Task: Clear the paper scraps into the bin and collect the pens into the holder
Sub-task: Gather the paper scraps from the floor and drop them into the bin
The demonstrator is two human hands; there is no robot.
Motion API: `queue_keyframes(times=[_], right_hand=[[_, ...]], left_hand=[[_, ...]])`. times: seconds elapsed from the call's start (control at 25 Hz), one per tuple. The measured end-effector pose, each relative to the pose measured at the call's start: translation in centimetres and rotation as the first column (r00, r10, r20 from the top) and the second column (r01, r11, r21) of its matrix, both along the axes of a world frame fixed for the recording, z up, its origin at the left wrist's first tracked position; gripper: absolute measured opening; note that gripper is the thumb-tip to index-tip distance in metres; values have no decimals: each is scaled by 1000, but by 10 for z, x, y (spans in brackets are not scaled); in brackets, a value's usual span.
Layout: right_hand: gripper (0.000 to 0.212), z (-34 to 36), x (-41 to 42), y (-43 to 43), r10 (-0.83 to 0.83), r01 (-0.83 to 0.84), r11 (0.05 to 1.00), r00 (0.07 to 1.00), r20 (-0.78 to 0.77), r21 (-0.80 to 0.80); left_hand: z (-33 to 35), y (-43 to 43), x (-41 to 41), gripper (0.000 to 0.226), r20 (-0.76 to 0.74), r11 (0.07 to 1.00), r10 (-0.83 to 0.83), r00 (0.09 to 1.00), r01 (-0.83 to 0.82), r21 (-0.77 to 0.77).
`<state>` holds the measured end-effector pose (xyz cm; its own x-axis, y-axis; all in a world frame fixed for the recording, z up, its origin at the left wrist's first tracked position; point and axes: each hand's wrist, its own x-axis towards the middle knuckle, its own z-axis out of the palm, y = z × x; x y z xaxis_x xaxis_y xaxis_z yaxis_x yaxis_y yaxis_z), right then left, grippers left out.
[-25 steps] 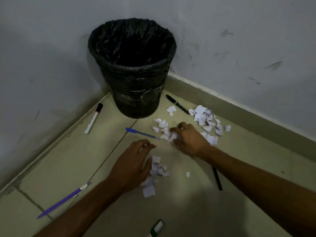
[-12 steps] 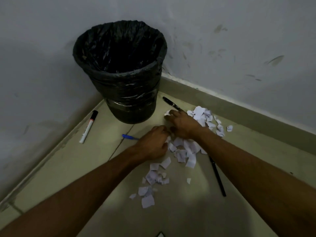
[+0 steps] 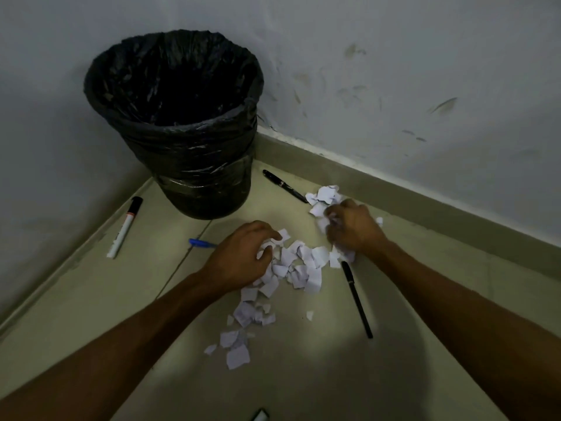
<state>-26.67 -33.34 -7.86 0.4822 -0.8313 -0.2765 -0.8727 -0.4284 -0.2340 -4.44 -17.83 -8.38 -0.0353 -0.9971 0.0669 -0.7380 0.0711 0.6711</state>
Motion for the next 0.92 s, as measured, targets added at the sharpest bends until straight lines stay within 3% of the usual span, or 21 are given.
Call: queue_keyframes(times=[0.12, 0.2, 0.32, 0.4, 0.52, 0.68, 0.72, 0.8, 0.88, 0.92], right_hand=[[36, 3, 1, 31, 56, -57, 998, 986, 157, 1], [36, 14, 6, 8, 18, 12, 991, 977, 214, -137], [49, 11, 25, -30, 47, -32, 990, 993, 106, -137], [45, -2, 34, -31, 33, -30, 996, 999, 35, -89], [34, -12, 32, -12, -13, 20, 990, 999, 45, -142], [37, 0, 21, 23, 248, -243, 968, 962, 117, -59], [37, 5, 12, 23, 227, -213, 972, 962, 150, -101], [33, 6, -15, 5, 20, 19, 976, 984, 175, -217], [32, 3, -45, -14, -260, 269, 948, 963, 70, -172], [33, 1, -51, -16, -314, 314, 942, 949, 18, -121]], left_hand=[[6, 10, 2, 24, -7, 1000, -17, 1000, 17, -12], [10, 17, 6, 23, 5, 1000, -18, 1000, 18, -22], [16, 27, 14, 24, 19, 1000, 5, 1000, -4, -26], [19, 32, 18, 25, 25, 1000, 10, 1000, -9, -29], [21, 39, 19, 26, 32, 999, 2, 999, -1, -47], [23, 43, 14, 22, 30, 998, 15, 999, -14, -54], [23, 44, 11, 22, 27, 998, 6, 1000, -4, -56], [26, 49, 7, 21, 31, 999, -1, 1000, 2, -51], [29, 55, 8, 22, 50, 998, 4, 999, -1, -56], [31, 59, 10, 25, 59, 998, 8, 998, -5, -58]])
